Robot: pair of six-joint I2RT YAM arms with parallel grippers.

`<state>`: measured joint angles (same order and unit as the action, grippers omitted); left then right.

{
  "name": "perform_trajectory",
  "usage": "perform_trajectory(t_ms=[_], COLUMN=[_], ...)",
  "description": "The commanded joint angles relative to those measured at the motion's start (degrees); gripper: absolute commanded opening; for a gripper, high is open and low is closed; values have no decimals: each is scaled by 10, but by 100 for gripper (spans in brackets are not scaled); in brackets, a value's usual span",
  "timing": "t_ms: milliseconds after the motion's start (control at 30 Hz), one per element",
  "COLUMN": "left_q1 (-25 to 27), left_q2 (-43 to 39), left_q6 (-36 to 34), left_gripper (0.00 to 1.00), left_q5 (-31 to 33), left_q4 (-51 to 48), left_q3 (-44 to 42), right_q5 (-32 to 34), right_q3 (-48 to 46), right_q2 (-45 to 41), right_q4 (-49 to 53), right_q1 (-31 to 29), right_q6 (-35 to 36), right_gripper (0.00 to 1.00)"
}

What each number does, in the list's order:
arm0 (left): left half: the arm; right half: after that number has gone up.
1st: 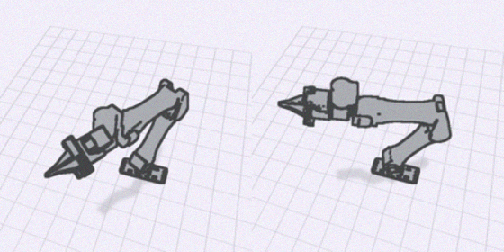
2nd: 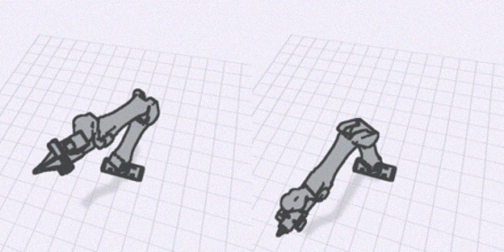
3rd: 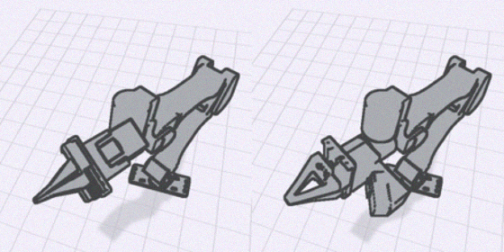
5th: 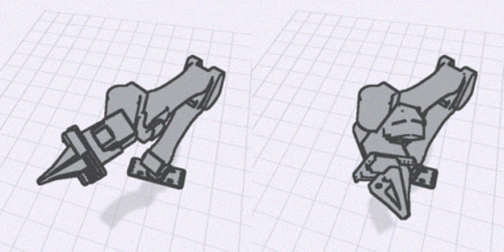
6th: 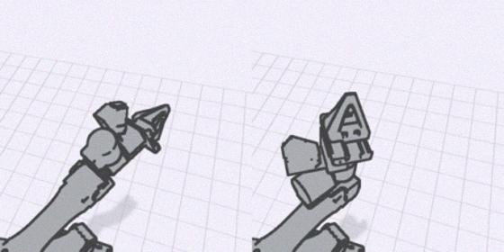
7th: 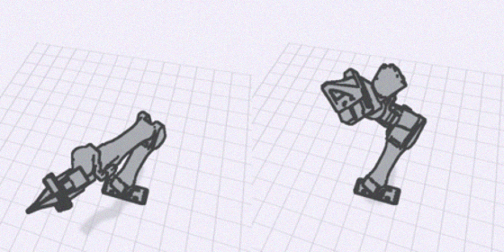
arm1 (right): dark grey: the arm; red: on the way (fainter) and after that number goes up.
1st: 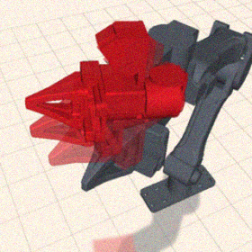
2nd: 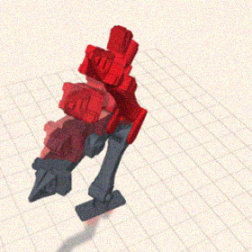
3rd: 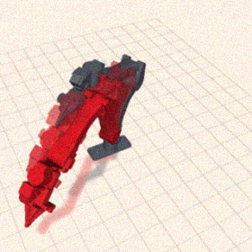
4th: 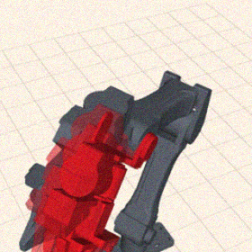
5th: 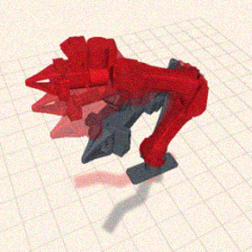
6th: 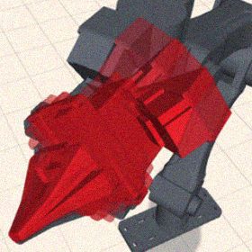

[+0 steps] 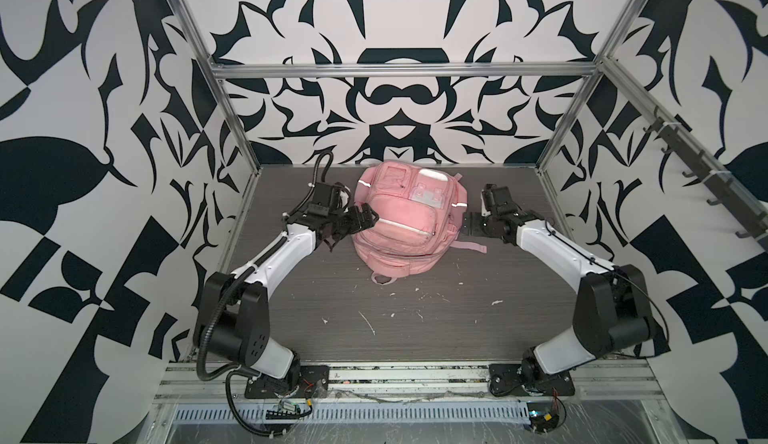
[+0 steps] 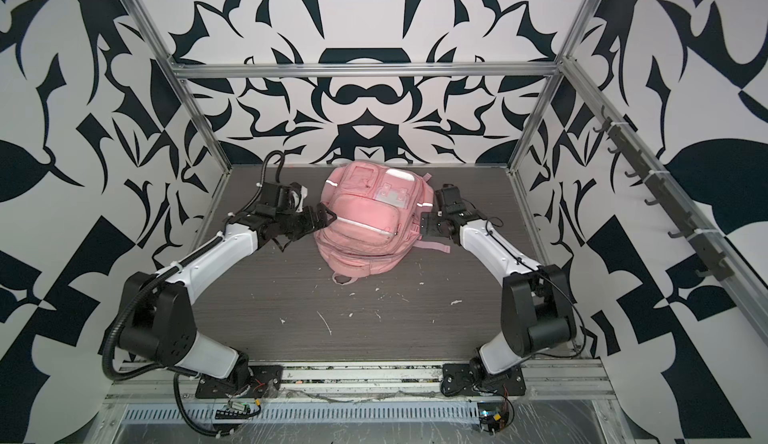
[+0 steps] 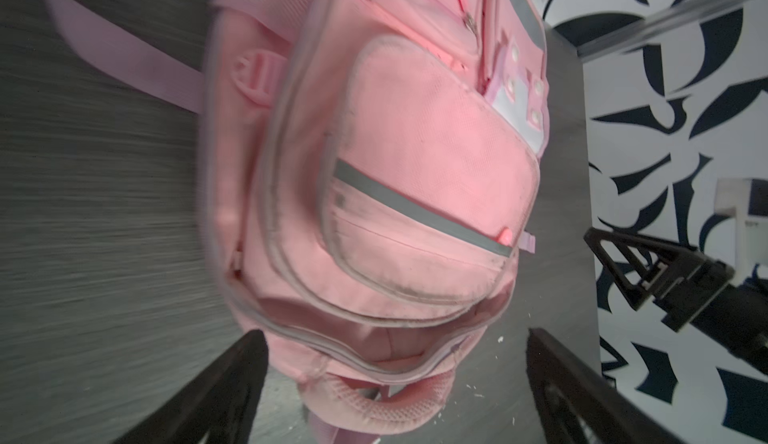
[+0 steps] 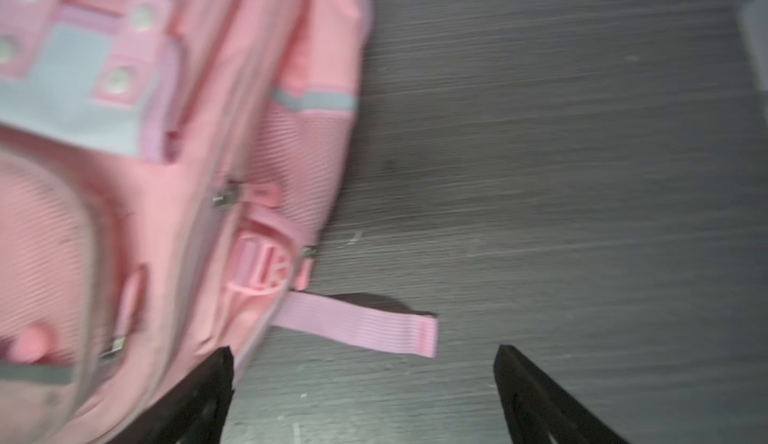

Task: Pack the student bag

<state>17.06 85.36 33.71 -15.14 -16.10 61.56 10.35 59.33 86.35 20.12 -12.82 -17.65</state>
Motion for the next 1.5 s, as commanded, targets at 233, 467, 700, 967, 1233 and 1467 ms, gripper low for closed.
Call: perform_trajectory(t_ms=[233,467,700,967,1233,1467], left_q1=[-71,-71,-86,-171,-176,-175], left_q2=[-28,-92,-82,-88,1,30], left_q6=[-89,-210,-297,-291,-305,-309], left_gripper=[100,99,99,99,99,99], left_q5=[184,263,334,202,169,149], left_q4=[24,254,396,471,680,677], left_q3=[-63,-206,-285,-327,-417,-407], right_q5=[160,154,138,118,115,73], right_q3=[-201,-258,-300,-376,-408,-399], right_q2=[-81,-68,-70,-99,-13,28], right_q4=[-339,-451,-528,-614,-739,-746], right_q1=[3,4,17,23,23,43], right_q6=[80,161,194,193,196,185], right_gripper=[100,100,99,98,97,97])
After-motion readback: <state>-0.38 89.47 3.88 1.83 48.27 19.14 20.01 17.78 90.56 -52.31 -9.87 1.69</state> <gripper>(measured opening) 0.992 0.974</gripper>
